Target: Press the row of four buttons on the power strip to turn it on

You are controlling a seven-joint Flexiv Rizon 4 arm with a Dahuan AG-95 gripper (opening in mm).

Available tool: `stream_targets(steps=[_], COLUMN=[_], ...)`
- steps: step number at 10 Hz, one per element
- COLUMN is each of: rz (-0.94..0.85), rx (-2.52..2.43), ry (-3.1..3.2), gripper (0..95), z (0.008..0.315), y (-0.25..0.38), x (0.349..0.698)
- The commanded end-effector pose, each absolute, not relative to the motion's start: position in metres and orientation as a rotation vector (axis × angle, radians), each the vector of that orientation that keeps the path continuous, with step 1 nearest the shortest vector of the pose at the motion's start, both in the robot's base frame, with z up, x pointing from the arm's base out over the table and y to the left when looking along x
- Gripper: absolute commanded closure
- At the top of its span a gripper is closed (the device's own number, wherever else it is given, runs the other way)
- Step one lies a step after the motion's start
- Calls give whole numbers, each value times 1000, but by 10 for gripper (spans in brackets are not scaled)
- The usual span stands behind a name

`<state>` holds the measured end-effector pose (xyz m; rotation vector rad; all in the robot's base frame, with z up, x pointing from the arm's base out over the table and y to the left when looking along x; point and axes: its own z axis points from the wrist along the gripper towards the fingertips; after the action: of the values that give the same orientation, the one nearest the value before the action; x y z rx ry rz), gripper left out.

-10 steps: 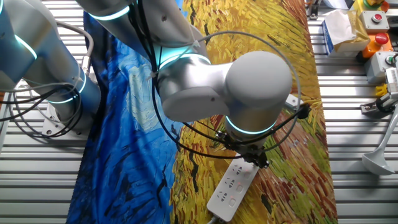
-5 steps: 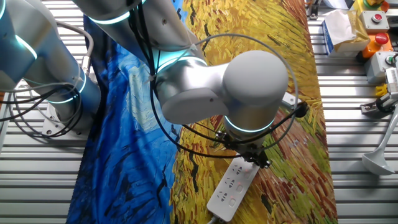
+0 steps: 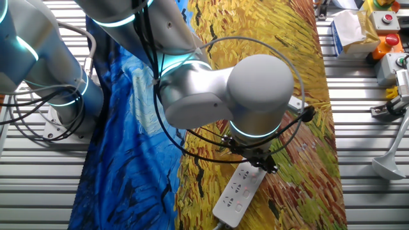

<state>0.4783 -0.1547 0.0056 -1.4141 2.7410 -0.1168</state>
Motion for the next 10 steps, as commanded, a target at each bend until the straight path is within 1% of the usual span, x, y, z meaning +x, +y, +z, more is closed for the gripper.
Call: stream_targets(steps=[1,4,5,8,10], rz=[-127,-132,-142,-135,-129], rx=[-1422,-1418,-1421,-1428,-1426], ry=[2740,2749,2758,2786,2792], gripper=[0,0,190,190,190], z=[-1,6,12,38,42], y=[-155,-155,-154,-153,-153], x=[478,478,477,467,466])
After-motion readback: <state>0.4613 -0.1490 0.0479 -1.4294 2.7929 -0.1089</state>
